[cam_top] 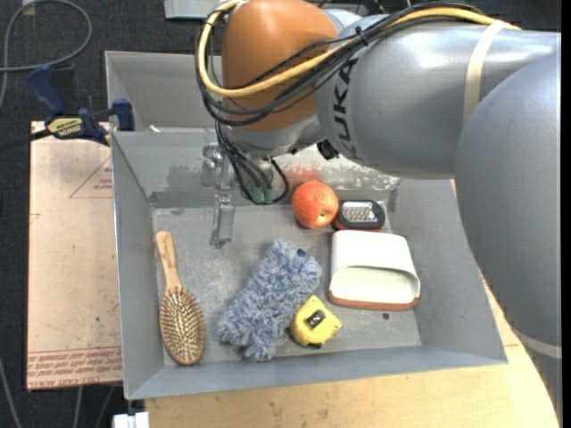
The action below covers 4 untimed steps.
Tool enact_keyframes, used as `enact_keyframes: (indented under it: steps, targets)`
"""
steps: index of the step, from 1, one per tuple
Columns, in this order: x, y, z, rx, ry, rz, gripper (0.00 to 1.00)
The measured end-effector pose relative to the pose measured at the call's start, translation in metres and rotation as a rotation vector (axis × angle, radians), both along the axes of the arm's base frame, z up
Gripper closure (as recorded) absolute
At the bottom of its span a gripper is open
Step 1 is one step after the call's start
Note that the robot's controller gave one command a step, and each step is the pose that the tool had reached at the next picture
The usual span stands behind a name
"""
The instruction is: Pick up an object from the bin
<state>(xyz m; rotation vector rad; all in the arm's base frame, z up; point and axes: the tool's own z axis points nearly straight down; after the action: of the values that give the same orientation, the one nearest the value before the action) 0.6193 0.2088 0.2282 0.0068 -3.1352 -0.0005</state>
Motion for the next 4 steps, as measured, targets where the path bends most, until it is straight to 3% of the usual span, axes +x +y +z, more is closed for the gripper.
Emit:
enact_keyframes:
  steps: [1, 2, 3, 4]
  targets:
    - [0.002, -0.001, 0.005, 0.001, -0.008, -0.003, 0.0]
    - [0.0, 0.002, -0.036, 0.003, -0.014, 0.016, 0.0]
    - [-0.021, 0.002, -0.066, 0.0, -0.001, 0.138, 0.0]
    - [-0.048, 0.003, -0.069, 0.004, -0.014, 0.341, 0.0]
